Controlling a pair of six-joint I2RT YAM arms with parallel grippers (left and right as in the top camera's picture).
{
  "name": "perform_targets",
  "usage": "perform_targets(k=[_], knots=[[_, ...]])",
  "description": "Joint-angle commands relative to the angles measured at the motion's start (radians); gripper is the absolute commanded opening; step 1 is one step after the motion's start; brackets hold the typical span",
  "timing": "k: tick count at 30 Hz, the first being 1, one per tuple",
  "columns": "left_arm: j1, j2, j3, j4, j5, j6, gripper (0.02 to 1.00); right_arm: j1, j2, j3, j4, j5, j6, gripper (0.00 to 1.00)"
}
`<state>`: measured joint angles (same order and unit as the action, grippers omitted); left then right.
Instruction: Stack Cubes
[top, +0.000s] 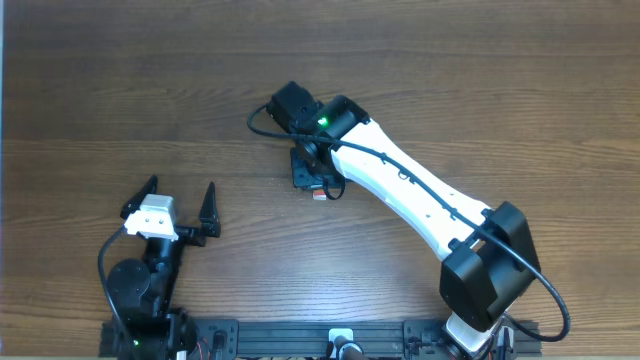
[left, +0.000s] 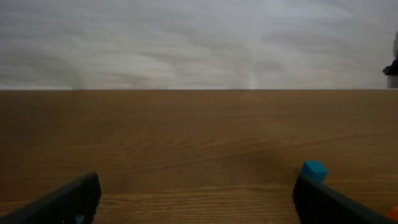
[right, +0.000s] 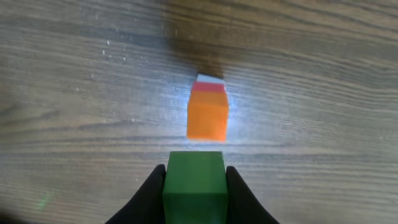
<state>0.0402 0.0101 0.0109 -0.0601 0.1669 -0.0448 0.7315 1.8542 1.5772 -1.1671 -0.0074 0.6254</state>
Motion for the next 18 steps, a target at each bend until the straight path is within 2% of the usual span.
perform_targets(k=[1, 6, 18], knots=[[-0.004, -0.007, -0.005, -0.003, -0.004, 0.014, 0.998, 0.001, -0.006, -0.025, 0.021, -0.002, 0.018, 0.012], [-0.004, -0.007, -0.005, -0.003, -0.004, 0.014, 0.998, -0.004, 0.001, -0.027, 0.036, 0.027, 0.017, 0.009], [-0.004, -0.007, -0.005, -0.003, -0.004, 0.014, 0.996, -0.024, 0.054, -0.027, 0.050, 0.035, 0.017, 0.012]])
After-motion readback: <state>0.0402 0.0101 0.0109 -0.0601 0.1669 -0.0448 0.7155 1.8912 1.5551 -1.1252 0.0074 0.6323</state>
